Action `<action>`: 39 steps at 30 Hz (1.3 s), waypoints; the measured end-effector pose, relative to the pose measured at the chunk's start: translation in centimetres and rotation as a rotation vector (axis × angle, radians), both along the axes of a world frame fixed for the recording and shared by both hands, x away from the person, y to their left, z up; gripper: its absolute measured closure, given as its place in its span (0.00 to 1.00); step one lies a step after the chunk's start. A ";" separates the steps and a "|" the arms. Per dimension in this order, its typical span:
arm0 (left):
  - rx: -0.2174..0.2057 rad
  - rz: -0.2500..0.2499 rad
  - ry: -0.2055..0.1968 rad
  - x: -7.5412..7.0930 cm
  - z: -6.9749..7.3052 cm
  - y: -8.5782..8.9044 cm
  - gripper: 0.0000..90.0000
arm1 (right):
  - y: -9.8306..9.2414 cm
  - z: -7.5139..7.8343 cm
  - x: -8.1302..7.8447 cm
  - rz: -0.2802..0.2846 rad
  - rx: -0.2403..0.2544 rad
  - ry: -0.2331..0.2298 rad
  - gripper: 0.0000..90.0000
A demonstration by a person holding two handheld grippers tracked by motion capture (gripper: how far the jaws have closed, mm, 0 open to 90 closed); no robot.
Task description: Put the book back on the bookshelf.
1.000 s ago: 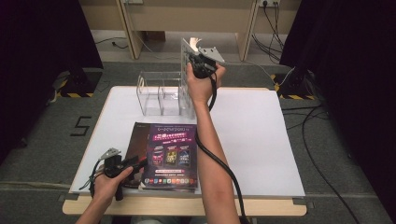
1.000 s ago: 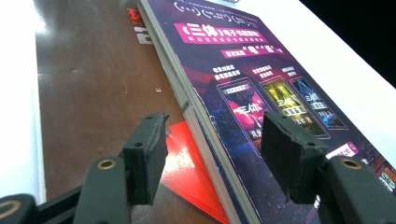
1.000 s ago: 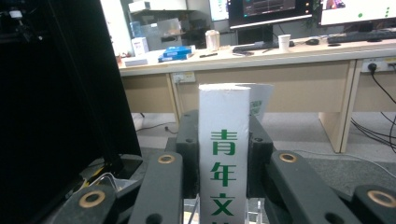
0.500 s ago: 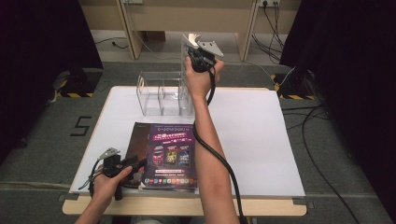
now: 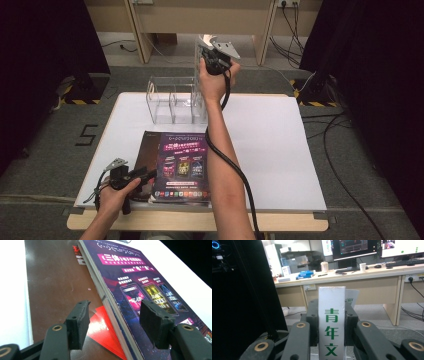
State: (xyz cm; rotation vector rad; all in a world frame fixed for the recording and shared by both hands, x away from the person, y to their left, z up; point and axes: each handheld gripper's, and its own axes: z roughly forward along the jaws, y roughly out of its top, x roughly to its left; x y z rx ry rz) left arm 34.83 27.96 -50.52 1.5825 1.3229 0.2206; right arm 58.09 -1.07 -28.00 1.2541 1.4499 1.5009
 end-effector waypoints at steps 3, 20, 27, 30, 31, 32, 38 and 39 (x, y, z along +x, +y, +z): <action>-0.002 -0.001 0.001 0.0 0.0 -0.1 0.45 | 0.1 0.0 0.0 -0.004 -0.004 -0.004 0.82; -0.003 0.001 0.001 0.0 0.0 0.1 0.45 | 1.2 -2.4 0.1 -0.001 -0.033 0.012 0.82; -0.002 -0.002 0.002 0.0 -0.1 0.1 0.45 | 1.3 -2.5 0.1 -0.006 -0.034 0.002 0.82; 0.000 -0.008 0.002 0.0 -0.1 0.1 0.45 | 1.3 -2.9 -0.2 -0.005 -0.046 -0.005 0.82; 0.000 -0.008 0.004 0.0 -0.1 0.1 0.45 | 1.2 -3.0 -0.4 -0.006 -0.041 0.003 0.82; 0.000 -0.006 0.004 -0.1 -0.1 0.1 0.45 | 1.2 -3.1 -0.5 -0.001 -0.054 0.006 0.82; 0.003 -0.004 0.001 -0.1 0.0 0.0 0.45 | 0.2 -3.6 -1.9 -0.008 -0.078 0.038 0.81; 0.002 -0.003 0.000 -0.1 0.0 0.0 0.45 | -0.1 -3.7 -2.2 -0.008 -0.085 0.046 0.81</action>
